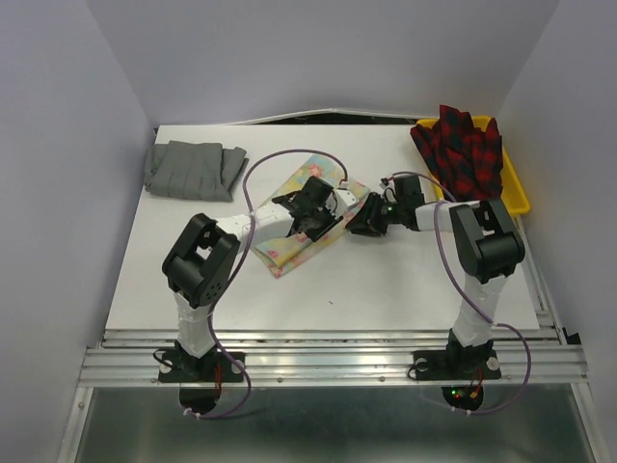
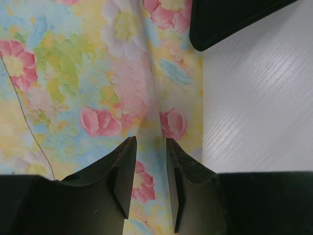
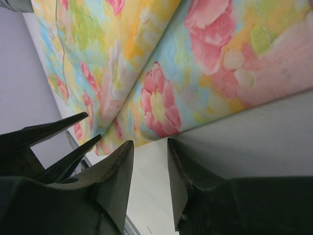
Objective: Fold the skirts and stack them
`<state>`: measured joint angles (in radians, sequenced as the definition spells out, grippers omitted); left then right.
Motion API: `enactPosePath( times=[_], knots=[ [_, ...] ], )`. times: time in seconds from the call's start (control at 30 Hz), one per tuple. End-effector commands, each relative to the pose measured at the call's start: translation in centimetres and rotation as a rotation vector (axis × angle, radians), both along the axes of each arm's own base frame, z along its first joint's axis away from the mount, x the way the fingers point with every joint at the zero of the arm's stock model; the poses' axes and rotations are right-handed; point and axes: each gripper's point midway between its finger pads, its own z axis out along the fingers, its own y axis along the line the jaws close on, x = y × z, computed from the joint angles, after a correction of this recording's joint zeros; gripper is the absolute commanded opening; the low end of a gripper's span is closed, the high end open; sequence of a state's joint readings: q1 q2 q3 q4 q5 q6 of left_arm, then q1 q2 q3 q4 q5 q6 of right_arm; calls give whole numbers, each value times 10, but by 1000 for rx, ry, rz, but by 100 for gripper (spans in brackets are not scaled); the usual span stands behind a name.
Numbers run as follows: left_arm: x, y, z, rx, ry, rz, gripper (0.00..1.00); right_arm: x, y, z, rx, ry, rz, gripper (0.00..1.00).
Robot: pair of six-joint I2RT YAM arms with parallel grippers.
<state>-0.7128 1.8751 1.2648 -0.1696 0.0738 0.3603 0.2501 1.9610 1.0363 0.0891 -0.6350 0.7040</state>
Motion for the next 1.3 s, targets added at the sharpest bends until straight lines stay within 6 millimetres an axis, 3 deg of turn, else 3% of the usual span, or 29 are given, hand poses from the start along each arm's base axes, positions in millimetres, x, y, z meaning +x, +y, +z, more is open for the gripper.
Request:
enactPosePath(
  times=[0.0, 0.2, 0.47, 0.53, 0.6, 0.63, 0.73, 1.03, 1.27],
  knots=[
    [12, -15, 20, -48, -32, 3, 41, 0, -5, -36, -60, 45, -42, 38],
    [12, -16, 12, -32, -16, -5, 41, 6, -7, -50, -97, 66, -46, 22],
    [15, -19, 1, -18, 3, 6, 42, 11, -10, -57, -130, 75, -41, 10],
    [17, -18, 1, -14, -2, 11, 39, 11, -10, -58, -137, 73, -37, 7],
    [20, -17, 3, -17, -14, 21, 28, 11, -12, -59, -148, 76, -39, 3],
    [19, -18, 4, -19, -16, 21, 17, 11, -12, -59, -150, 78, -40, 2],
    [20, -19, 16, -39, -37, 18, 0, 13, -12, -61, -157, 80, -39, 1],
    [12, -20, 39, -78, -55, 5, 0, 10, -16, -63, -178, 90, -50, 1],
    [-7, -27, 52, -106, -61, -41, 0, 4, -19, -67, -193, 121, -55, 1]
  ],
)
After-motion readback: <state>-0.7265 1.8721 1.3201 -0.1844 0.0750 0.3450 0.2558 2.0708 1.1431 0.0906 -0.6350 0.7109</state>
